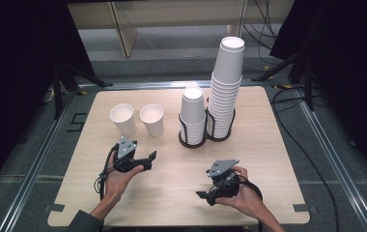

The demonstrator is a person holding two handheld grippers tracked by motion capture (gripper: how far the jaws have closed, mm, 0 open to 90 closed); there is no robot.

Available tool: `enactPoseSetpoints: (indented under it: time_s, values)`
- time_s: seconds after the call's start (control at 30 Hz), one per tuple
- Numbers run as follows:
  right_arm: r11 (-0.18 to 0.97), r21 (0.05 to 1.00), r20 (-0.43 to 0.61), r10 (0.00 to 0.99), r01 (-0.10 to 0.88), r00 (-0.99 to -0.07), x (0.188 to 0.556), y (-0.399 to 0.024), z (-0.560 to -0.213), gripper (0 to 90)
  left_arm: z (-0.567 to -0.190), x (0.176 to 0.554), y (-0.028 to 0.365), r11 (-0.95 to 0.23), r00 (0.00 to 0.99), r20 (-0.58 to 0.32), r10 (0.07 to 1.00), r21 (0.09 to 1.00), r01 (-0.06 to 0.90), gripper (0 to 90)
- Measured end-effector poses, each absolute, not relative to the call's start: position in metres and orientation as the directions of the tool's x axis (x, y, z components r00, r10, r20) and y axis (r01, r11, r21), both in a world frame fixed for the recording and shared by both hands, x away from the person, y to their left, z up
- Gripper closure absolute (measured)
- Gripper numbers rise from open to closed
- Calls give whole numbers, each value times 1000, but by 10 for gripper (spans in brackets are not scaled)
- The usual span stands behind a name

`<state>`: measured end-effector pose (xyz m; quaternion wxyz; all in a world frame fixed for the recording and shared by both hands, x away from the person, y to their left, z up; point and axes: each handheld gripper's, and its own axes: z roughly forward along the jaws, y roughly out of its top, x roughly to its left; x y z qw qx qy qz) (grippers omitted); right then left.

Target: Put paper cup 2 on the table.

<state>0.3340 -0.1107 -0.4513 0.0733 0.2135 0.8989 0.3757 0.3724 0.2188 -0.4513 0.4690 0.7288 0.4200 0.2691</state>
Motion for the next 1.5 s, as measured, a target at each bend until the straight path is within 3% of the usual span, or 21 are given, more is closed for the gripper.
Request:
enactPoseSetpoints:
  time_s: [0.8, 1.5]
  values:
    - [611, 713, 39, 455, 344, -890, 335, -112, -451, 193, -448, 331, 219, -203, 572, -21, 820, 924, 324, 144]
    - [501, 776, 100, 501, 383, -860, 333, -128, -451, 160, -456, 303, 229, -216, 593, -20, 805, 921, 324, 144]
